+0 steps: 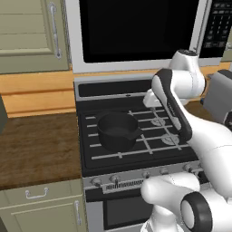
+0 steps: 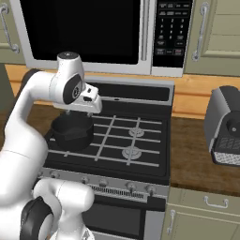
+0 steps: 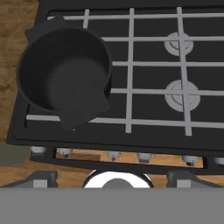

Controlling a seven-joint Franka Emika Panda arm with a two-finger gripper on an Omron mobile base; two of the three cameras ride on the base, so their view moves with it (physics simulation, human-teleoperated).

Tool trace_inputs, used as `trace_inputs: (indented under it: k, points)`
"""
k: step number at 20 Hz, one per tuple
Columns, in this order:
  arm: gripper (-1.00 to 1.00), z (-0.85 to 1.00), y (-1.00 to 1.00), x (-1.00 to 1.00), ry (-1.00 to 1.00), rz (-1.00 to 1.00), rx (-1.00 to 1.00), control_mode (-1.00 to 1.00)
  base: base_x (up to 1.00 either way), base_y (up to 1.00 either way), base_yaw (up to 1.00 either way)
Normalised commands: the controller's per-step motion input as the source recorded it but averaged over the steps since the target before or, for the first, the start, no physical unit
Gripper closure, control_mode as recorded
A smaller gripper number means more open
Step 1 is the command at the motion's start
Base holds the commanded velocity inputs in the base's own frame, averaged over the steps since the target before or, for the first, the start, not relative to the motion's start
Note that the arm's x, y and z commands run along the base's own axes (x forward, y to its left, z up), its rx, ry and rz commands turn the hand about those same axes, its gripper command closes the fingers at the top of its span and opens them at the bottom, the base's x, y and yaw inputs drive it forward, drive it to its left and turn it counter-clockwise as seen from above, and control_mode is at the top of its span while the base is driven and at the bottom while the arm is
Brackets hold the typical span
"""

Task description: Turn off the front left burner of the stove.

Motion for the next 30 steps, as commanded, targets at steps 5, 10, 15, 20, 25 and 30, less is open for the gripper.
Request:
trace_inputs:
  k: [5, 10, 15, 20, 25, 30]
  points:
    - [-1.00, -0.16, 0.23, -0.58, -0.10, 0.00, -0.06, -1.00, 0.00, 0.00, 0.00]
    - [-1.00, -0.30, 0.56, -0.65, -0.09, 0.02, -0.16, -1.00, 0.00, 0.00, 0.00]
    - [-1.00, -0.44, 0.97, -0.61, -0.06, 0.09, -0.31, -1.00, 0.00, 0.00, 0.00]
    - [-1.00, -0.40, 0.99, -0.47, 0.00, 0.14, -0.30, -1.00, 0.00, 0.00, 0.00]
    - [-1.00, -0.39, 0.85, -0.45, 0.00, 0.09, -0.21, -1.00, 0.00, 0.00, 0.00]
    - [-1.00, -0.65, 1.00, -0.52, 0.00, 0.14, -0.34, -1.00, 0.00, 0.00, 0.00]
